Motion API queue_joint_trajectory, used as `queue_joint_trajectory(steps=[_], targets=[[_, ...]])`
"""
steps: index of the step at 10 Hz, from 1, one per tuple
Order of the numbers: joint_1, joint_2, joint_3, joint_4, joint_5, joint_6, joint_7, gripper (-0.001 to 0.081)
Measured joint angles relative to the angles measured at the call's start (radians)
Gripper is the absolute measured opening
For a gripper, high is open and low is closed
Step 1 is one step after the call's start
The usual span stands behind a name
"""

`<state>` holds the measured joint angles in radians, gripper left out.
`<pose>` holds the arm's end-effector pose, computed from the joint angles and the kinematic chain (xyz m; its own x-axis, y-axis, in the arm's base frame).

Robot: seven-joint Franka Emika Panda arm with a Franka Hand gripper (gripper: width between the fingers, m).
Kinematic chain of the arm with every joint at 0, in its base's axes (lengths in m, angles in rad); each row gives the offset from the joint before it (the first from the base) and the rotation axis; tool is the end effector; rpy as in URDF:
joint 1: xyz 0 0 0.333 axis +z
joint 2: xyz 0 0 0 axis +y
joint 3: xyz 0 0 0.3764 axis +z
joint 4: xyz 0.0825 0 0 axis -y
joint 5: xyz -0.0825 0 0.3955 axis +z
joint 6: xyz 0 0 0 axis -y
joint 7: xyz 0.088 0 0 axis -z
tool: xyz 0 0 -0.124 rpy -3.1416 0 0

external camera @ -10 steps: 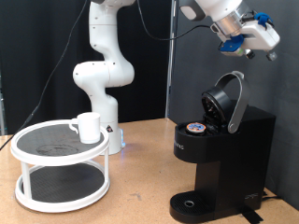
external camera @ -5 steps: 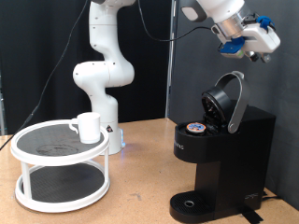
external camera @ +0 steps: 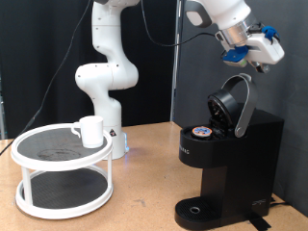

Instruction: Make a cup of coffee with the keurig machine

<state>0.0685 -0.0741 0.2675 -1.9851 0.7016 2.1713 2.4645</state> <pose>0.5317 0.2262 0.5726 -0.7400 -0.4736 -0.4776 -0.6594 0.6506 0.3767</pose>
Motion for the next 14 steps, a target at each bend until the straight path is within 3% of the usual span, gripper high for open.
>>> queue_joint_trajectory(steps=[4, 9, 14], targets=[[-0.022, -0.013, -0.031, -0.026, 0.012, -0.031, -0.052, 0.0000], [-0.064, -0.044, -0.102, -0.027, 0.039, -0.149, -0.107, 0.0000], [-0.126, -0.033, -0.129, -0.040, -0.123, -0.124, -0.036, 0.0000]])
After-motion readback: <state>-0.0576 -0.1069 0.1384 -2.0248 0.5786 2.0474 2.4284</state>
